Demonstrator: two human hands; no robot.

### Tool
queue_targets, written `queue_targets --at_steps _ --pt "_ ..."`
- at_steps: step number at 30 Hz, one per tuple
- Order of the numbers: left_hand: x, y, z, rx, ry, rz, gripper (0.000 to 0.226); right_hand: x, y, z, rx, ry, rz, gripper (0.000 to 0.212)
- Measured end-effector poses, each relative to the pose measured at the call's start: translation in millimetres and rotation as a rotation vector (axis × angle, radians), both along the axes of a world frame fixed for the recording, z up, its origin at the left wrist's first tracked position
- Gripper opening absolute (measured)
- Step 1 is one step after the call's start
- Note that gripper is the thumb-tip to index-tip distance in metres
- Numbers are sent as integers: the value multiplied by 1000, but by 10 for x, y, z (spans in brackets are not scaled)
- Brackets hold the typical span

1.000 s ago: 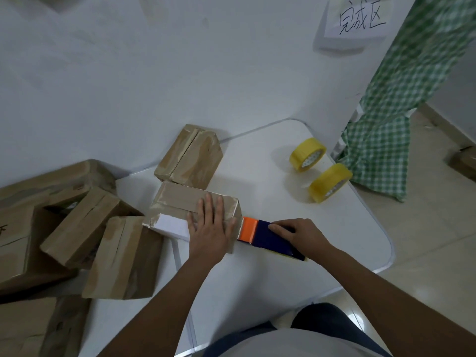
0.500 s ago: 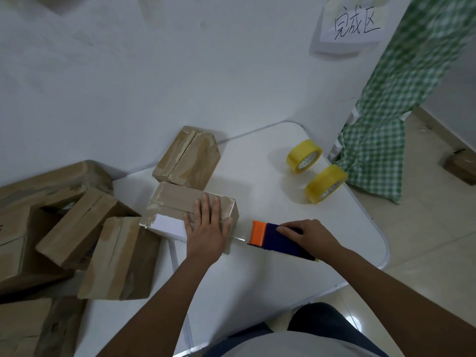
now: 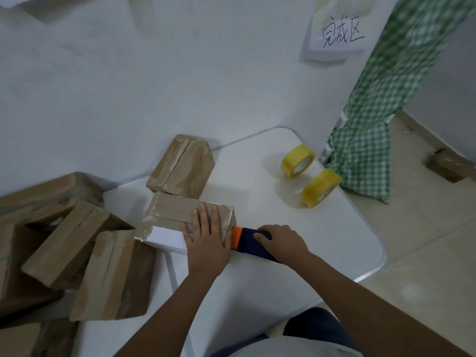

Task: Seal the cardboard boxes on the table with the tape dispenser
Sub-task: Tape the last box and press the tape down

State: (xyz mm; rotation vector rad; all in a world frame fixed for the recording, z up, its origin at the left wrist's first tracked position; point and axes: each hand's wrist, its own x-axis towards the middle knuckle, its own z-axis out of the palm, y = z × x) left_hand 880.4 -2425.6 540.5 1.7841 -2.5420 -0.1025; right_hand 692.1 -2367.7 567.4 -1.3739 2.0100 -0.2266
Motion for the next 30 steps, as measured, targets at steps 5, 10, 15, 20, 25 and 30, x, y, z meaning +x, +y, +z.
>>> queue_targets --at_steps 5,10,15,20,25,30 --pt "-1 -10 -20 9 2 -12 72 2 -30 47 15 66 -6 36" --pt "22 -4 2 21 2 -20 72 19 -188 78 60 276 46 33" --pt "120 17 27 28 -31 -129 74 -317 -153 41 170 396 -6 29" --pt "328 47 37 29 -28 -299 84 -180 -83 -205 -13 359 -29 38" --pt "638 148 52 47 -83 -410 88 -50 52 -355 61 158 -57 50" --pt "695 217 22 143 -107 -229 103 302 51 -41 18 -382 -31 42"
